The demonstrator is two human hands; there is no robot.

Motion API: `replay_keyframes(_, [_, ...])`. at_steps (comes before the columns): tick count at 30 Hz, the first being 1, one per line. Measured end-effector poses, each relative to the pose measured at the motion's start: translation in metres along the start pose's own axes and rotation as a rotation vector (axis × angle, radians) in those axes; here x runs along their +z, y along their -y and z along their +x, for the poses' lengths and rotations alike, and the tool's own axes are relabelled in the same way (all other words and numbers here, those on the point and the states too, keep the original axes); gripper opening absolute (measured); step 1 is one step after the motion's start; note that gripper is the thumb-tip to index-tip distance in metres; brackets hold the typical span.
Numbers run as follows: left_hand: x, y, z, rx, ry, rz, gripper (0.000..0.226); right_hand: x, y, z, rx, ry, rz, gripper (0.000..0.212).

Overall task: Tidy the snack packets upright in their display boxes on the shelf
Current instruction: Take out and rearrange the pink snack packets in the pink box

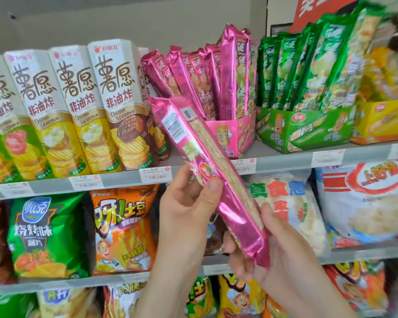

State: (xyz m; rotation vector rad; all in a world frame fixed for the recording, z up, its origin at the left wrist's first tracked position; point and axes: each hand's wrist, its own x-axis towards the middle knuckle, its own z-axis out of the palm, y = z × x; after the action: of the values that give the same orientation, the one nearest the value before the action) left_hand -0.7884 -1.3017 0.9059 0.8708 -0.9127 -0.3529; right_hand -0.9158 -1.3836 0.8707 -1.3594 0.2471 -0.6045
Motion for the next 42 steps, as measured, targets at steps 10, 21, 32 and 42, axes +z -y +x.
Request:
replay_keyframes(10, [0.042, 0.019, -0.022, -0.059, -0.011, 0.133, 0.05, -0.02, 0.008, -0.014, -0.253, 0.007, 0.025, 0.049])
replay_keyframes(21, [0.079, 0.018, -0.021, -0.072, -0.223, -0.129, 0.038, -0.048, -0.002, -0.037, -1.024, -0.307, -0.906, 0.043])
replay_keyframes(32, [0.089, 0.01, -0.026, -0.156, -0.139, -0.248, 0.049, -0.042, 0.009, -0.031, -0.76, -0.187, -0.411, 0.038])
replay_keyframes(42, [0.076, 0.006, -0.022, -0.205, -0.035, -0.46, 0.052, -0.035, 0.006, -0.038, -0.369, -0.103, 0.231, 0.046])
